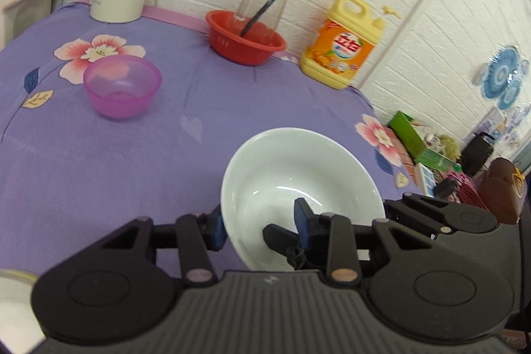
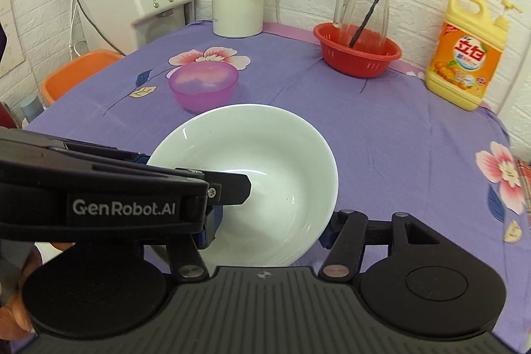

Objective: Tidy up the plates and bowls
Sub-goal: 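Carry the white bowl with both tools and lower it into the steel bowl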

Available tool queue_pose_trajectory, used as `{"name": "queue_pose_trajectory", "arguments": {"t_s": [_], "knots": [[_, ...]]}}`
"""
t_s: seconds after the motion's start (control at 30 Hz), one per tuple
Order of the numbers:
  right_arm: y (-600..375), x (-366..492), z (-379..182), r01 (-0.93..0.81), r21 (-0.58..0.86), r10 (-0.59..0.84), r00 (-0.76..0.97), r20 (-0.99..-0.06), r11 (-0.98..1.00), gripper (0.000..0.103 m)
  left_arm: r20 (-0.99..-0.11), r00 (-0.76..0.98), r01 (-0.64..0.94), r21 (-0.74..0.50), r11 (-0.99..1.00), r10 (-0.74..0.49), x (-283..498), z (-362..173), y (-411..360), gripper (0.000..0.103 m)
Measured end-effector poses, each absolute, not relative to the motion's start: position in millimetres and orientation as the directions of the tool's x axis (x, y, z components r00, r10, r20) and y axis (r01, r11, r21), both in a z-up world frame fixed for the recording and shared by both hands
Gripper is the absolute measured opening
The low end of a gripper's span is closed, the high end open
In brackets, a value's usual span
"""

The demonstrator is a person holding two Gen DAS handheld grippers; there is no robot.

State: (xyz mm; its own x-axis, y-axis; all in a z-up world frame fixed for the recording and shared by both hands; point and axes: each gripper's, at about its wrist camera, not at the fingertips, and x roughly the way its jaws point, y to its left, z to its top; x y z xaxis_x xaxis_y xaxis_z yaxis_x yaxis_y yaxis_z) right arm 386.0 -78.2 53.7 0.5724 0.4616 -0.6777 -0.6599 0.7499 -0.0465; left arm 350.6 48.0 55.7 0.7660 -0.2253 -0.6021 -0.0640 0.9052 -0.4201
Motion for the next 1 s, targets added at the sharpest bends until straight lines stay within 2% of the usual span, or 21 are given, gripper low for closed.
{"name": "queue_pose_trajectory", "arguments": {"t_s": [0.2, 0.43, 0.87, 0.93, 1.0], "knots": [[-105.2, 330.1, 60.2, -0.631, -0.072, 0.435, 0.608, -0.664, 0.773, 0.1, -0.592, 0.759, 0.006, -0.412, 0.911, -0.273, 295.2, 59.7, 22.9, 0.033], [-129.7, 278.0, 42.3, -0.601, -0.062, 0.405, 0.607, -0.684, 0.797, 0.101, -0.627, 0.712, 0.053, -0.4, 0.915, -0.316, 248.5, 38.7, -2.7, 0.033], [-138.0, 253.3, 8.8, -0.614, -0.013, 0.418, 0.553, -0.721, 0.789, 0.1, -0.676, 0.674, 0.07, -0.344, 0.936, -0.299, 235.4, 10.7, -8.4, 0.034], [-141.0, 255.8, 9.8, -0.615, 0.0, 0.425, 0.546, -0.722, 0.789, 0.1, -0.672, 0.677, 0.08, -0.338, 0.938, -0.3, 237.3, 15.1, -6.8, 0.052], [-146.8, 254.5, 15.8, -0.61, 0.017, 0.44, 0.551, -0.709, 0.793, 0.103, -0.651, 0.704, 0.084, -0.322, 0.943, -0.285, 237.2, 25.0, -3.0, 0.056]]}}
